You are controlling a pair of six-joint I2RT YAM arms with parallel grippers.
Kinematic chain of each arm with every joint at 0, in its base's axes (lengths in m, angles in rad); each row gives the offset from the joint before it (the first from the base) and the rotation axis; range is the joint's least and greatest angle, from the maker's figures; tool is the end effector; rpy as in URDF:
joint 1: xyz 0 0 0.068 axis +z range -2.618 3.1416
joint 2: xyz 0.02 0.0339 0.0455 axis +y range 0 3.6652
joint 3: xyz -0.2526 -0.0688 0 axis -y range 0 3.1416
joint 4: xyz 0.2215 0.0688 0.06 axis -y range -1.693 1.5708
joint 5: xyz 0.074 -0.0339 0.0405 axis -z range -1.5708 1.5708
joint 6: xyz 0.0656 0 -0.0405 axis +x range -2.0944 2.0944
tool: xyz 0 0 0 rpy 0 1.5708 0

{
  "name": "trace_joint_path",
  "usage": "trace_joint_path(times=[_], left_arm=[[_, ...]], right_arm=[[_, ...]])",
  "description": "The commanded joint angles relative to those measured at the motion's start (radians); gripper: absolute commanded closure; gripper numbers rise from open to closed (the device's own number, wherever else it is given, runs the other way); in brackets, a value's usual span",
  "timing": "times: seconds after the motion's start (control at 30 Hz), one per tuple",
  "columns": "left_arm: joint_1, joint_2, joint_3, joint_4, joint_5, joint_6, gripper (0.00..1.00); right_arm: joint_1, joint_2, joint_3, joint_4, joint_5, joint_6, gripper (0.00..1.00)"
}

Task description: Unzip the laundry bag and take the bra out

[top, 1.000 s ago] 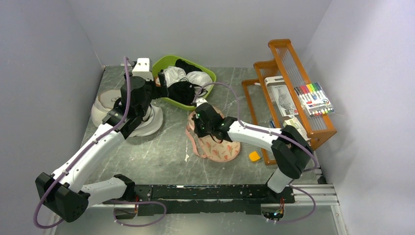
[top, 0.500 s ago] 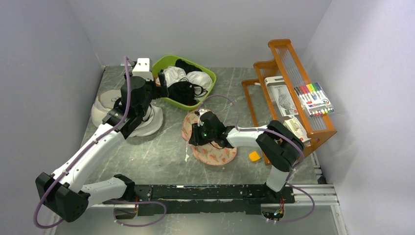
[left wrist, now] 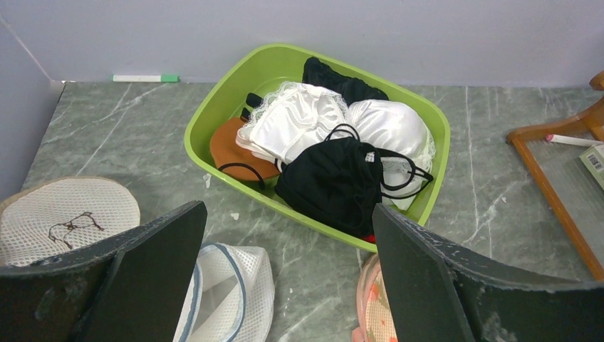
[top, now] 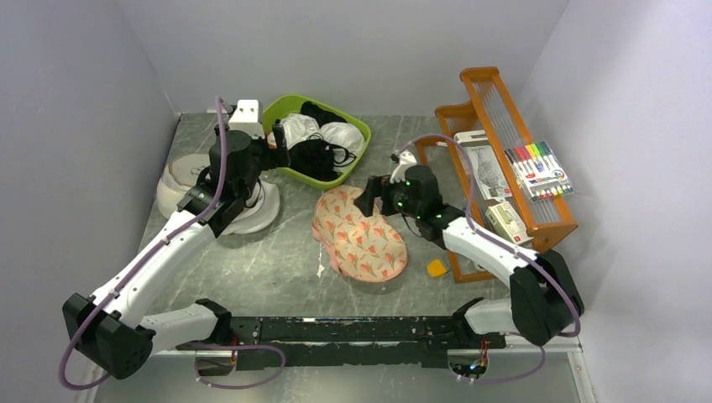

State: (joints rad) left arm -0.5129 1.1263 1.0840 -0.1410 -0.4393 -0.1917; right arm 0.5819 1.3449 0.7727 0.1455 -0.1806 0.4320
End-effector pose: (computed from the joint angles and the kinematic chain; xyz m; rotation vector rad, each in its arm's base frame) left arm 0.2458 -0.1064 0.3678 -0.0399 1.7379 -0.1323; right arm 0.2510 0.1793 0.2329 -0.2773 2.0700 0.8168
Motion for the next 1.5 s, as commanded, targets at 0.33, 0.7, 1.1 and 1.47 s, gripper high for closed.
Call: trace_joint_path(times=[0.33,0.7,1.1,1.47], left_arm=[[0.005,0.040,0.027,0.018,0.086,-0.015,0.01],[0.005,-0.018,-0.040,0.129,0.169,-0.015,0.01],[0.004,-0.327,-0.024,0.173,0.257,-0.046,0.01],[0.004,-0.483,0.124,0.076,0.336,-0.039,0.01]], right_arm=[[-0.127,-0.263,-0.017,-0.345,0.211,-0.158,0.00],[0.062,-0.570,0.258,-0.530,0.430,-0.221,0.00],[0.058,-0.969,0.342,-0.521,0.434,-0.289,0.00],[0.056,-1.018,0.395,-0.568,0.498,-0.323,0.00]])
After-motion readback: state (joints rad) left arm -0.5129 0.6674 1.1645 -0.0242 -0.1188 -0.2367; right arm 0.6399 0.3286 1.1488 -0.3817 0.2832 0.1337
